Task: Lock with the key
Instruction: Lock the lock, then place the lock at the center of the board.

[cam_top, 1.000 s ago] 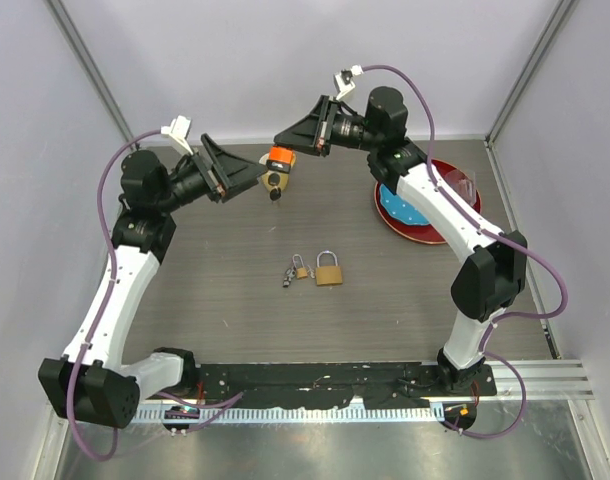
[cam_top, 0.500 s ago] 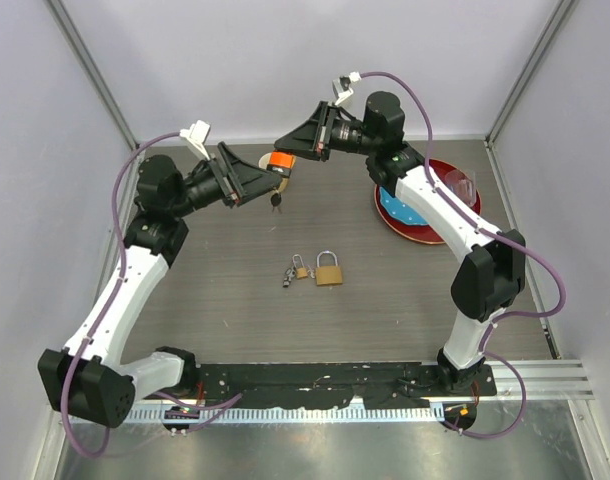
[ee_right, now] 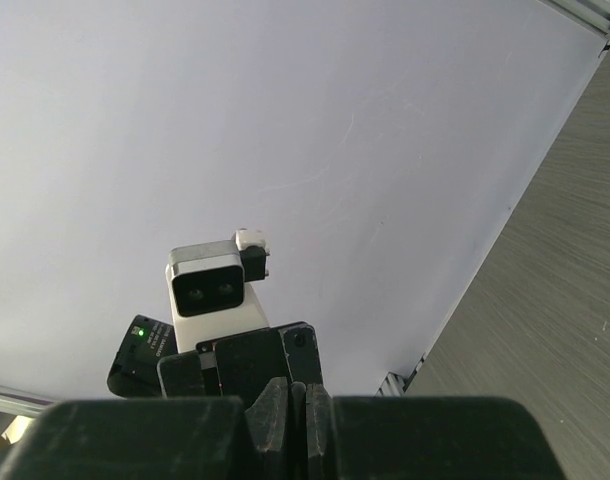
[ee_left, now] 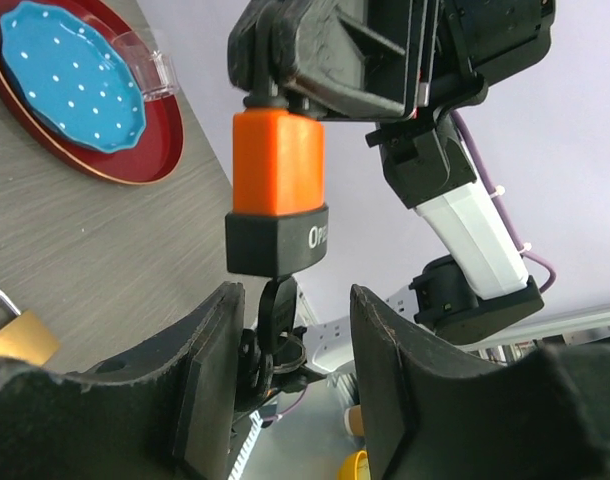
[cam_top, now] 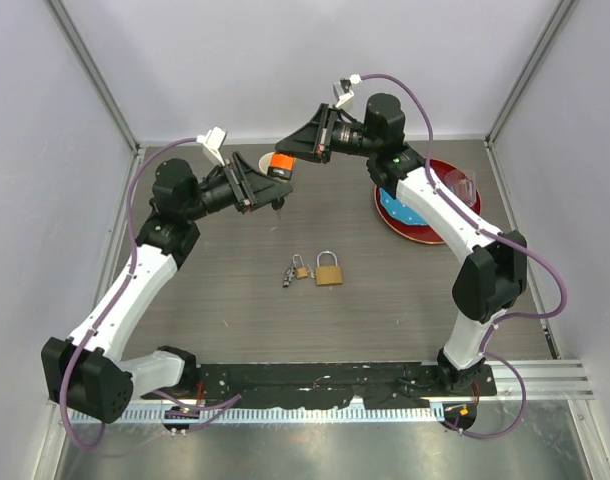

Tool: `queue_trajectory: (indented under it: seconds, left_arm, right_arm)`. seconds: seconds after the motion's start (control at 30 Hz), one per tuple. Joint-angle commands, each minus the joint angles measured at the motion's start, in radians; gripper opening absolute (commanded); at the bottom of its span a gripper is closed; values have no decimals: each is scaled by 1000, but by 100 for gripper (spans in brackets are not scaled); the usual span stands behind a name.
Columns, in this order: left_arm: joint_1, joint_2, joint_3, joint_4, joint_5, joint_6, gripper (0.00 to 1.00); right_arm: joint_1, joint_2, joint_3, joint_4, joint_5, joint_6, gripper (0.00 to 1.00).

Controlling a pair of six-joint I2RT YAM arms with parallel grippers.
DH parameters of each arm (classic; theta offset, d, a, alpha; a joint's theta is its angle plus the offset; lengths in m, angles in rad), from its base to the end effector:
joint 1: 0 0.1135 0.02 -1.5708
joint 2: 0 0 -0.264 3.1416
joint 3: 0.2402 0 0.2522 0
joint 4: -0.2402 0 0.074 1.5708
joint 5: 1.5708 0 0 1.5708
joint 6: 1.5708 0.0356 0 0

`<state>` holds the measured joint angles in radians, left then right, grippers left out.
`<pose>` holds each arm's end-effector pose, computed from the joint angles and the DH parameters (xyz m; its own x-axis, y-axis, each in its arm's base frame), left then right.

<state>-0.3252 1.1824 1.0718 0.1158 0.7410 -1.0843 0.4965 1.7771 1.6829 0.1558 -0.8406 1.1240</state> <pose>0.2485 -0.1092 0.3910 -0.7715 -0.4281 -0.4706 0.4136 0.2246 -0.8823 0.3577 0.2239 0.4146 -0.8528 0.2221 -0.4726 -0.4686 0.0739 0.8803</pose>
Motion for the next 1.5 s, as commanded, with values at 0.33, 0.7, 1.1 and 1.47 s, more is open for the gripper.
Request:
queue_trajectory:
  seconds: [0.33, 0.7, 1.1, 1.47]
  left_arm:
    - [0, -72, -59, -27, 11, 35, 25]
    - [2, -84, -56, -21, 21, 17, 0]
    - [0, -90, -79, -21, 41, -3, 0]
    - [0, -170, -173, -7, 52, -43, 0]
  right_arm:
    - [5, -68, 35, 50, 5, 10, 2]
    - [-9, -54, 54, 22, -12, -1, 2]
    - [-26, -2, 100, 76, -35, 59, 2]
    - [-47, 18, 103, 93, -17, 48, 2]
